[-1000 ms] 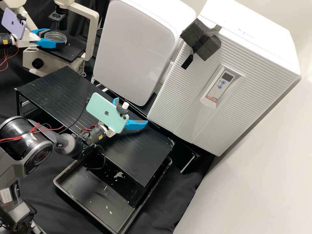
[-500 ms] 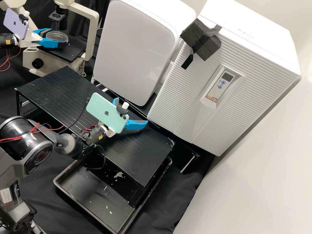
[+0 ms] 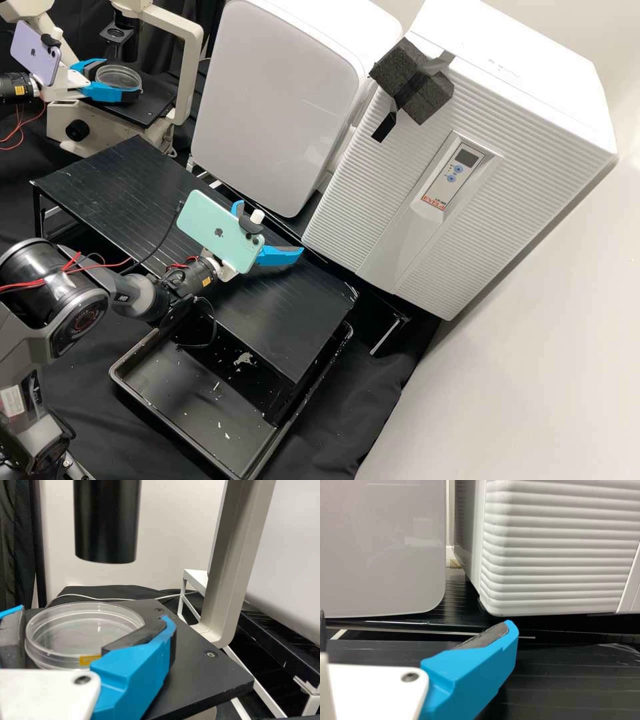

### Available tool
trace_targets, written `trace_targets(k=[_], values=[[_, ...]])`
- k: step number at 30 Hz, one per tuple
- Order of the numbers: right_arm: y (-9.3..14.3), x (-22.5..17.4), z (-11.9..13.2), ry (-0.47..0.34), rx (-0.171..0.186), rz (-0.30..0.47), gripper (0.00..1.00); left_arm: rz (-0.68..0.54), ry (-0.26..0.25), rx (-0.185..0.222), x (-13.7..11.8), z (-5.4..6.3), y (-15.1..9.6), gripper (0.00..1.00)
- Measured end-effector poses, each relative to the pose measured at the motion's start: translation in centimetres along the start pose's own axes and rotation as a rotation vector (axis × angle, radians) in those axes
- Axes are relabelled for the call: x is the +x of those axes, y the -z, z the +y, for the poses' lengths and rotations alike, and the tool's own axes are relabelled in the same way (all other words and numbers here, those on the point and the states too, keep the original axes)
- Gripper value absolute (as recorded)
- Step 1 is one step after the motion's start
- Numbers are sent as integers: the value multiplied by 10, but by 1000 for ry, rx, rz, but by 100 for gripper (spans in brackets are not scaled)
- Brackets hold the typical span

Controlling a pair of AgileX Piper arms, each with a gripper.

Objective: Place the petri dish on the microscope

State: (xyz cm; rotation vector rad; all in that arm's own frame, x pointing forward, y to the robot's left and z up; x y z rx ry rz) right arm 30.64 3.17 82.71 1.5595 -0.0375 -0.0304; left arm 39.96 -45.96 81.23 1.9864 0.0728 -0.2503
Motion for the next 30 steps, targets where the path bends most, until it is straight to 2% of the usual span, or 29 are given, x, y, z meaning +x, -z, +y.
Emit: trace_targets(k=[6, 11, 13, 23, 28, 30], values=[[0, 0, 0, 0, 0, 0, 100, -1, -2, 5, 0, 0, 0, 100], [0, 0, 0, 0, 0, 0, 100, 4, -1, 70, -5, -3, 0, 100], [0, 0, 0, 0, 0, 0, 100, 16, -7, 76, -10, -2, 0, 100], [0, 0, 0, 0, 0, 0, 100, 51, -2, 64, -51, -3, -6, 100], [0, 0, 0, 0, 0, 0, 100, 94, -51, 42, -85, -6, -13, 100], [0, 0, 0, 0, 0, 0, 100, 104, -82, 52, -97, -8, -19, 100]])
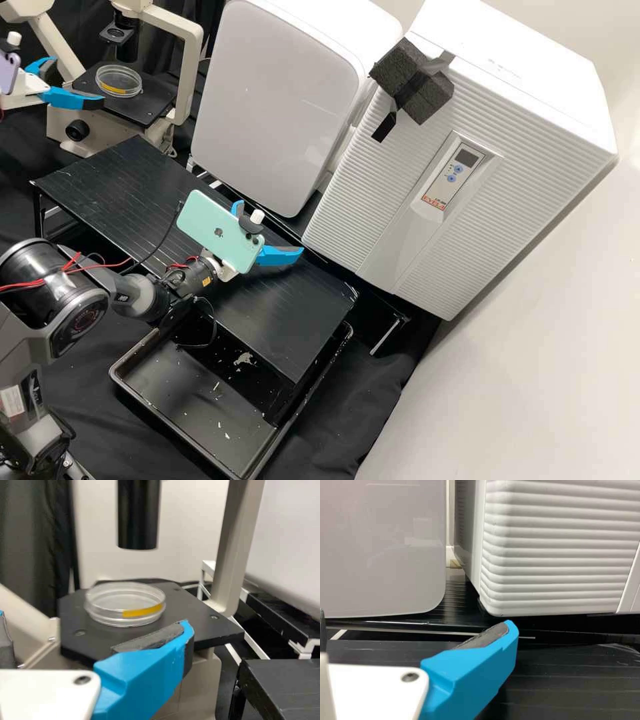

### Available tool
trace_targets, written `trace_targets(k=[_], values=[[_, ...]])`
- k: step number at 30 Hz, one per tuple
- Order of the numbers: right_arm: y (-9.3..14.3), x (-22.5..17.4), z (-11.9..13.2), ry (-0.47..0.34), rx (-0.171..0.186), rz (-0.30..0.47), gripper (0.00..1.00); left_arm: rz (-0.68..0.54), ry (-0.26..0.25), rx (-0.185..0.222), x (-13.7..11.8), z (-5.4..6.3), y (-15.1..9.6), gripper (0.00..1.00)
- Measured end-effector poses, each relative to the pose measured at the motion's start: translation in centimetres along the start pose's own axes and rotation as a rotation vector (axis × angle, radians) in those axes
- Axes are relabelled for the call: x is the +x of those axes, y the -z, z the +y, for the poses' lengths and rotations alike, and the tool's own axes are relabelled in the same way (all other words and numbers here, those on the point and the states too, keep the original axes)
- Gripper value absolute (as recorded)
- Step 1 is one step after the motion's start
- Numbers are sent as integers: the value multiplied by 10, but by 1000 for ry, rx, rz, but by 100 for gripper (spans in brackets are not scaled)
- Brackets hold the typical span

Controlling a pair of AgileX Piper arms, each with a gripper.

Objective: Place the petri dish on the microscope

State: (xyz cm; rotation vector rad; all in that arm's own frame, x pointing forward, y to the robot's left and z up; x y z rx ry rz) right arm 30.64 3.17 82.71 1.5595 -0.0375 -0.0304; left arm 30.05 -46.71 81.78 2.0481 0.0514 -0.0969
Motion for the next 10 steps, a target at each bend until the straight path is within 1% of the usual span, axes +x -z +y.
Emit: trace_targets(k=[1, 4, 5, 6, 8, 10], values=[[0, 0, 0, 0, 0, 0, 100, 6, -19, 8, -6, -1, -2, 100], [0, 0, 0, 0, 0, 0, 100, 15, -89, 51, -22, -4, -12, 100], [0, 0, 0, 0, 0, 0, 100, 14, -110, 56, -27, -5, -15, 100], [0, 0, 0, 0, 0, 0, 100, 7, -153, 68, -33, -7, -20, 100], [0, 0, 0, 0, 0, 0, 100, -14, -195, 72, -41, -8, -24, 100], [0, 0, 0, 0, 0, 0, 100, -24, -214, 65, -46, -10, -27, 100]])
